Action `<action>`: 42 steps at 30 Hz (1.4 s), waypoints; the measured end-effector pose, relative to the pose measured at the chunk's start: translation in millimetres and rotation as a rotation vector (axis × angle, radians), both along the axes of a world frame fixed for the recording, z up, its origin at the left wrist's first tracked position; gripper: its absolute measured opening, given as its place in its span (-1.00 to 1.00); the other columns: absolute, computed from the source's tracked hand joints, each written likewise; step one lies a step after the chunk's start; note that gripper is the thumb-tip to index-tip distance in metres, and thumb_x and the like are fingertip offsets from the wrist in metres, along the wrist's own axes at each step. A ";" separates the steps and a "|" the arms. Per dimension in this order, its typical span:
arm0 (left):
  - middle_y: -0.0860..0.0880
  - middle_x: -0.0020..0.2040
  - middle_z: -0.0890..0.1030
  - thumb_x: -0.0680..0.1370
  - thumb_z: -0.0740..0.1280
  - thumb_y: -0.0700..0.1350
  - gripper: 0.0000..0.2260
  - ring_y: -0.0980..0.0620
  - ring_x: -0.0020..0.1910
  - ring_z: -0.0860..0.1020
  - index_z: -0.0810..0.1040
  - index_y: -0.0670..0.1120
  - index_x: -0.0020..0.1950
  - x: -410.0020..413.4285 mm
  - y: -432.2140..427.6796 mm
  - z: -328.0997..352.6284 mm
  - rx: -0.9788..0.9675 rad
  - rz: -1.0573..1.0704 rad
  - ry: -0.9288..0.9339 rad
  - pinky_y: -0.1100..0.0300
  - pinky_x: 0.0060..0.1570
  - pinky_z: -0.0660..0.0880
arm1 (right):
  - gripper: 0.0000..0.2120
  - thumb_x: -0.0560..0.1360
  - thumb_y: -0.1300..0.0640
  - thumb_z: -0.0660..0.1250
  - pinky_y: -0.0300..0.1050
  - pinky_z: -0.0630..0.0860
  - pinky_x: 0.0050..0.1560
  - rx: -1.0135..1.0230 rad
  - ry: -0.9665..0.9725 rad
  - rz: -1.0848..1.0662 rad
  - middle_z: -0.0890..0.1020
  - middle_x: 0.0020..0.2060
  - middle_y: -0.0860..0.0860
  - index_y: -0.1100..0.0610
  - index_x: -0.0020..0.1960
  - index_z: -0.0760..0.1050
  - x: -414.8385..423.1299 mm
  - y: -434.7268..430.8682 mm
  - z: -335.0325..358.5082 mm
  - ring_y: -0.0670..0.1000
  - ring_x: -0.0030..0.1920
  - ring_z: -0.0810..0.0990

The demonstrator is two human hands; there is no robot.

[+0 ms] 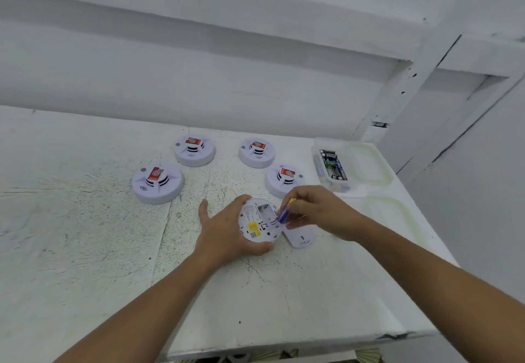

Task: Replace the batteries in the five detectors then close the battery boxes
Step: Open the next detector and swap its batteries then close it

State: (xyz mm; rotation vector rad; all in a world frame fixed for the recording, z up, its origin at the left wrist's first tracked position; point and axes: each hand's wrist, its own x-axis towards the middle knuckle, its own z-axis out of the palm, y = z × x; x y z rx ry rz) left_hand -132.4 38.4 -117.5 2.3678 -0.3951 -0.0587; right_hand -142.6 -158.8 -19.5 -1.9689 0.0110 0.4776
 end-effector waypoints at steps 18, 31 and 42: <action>0.27 -0.03 0.46 0.06 0.27 0.50 -0.06 0.25 0.02 0.39 0.23 0.15 0.38 -2.4 -1.4 5.9 0.011 0.023 0.017 -0.11 0.44 -0.31 | -0.90 0.49 0.23 0.35 -0.01 0.59 -0.27 -0.711 -0.079 -0.546 0.61 -0.21 0.18 0.19 -0.07 0.42 -19.2 -89.4 -25.2 0.16 -0.29 0.62; 0.30 -0.04 0.44 0.13 0.43 0.43 -0.09 0.27 0.04 0.35 0.23 0.16 0.38 -4.4 -1.0 8.2 -0.019 0.024 0.031 -0.06 0.43 -0.35 | -0.87 0.51 0.28 0.20 -0.11 0.37 -0.30 -0.973 -0.054 -0.514 0.51 -0.26 0.14 0.33 -0.09 0.48 -15.1 -74.5 -43.6 0.10 -0.29 0.44; 0.28 -0.03 0.45 0.05 0.29 0.51 -0.04 0.26 0.03 0.37 0.23 0.15 0.38 -4.4 -0.4 7.7 -0.005 0.026 0.020 -0.06 0.43 -0.33 | -0.83 0.47 0.34 0.15 0.09 0.63 -0.19 -0.706 -0.131 -0.603 0.62 -0.19 0.21 0.29 -0.11 0.52 -8.0 -90.9 -35.8 0.28 -0.21 0.64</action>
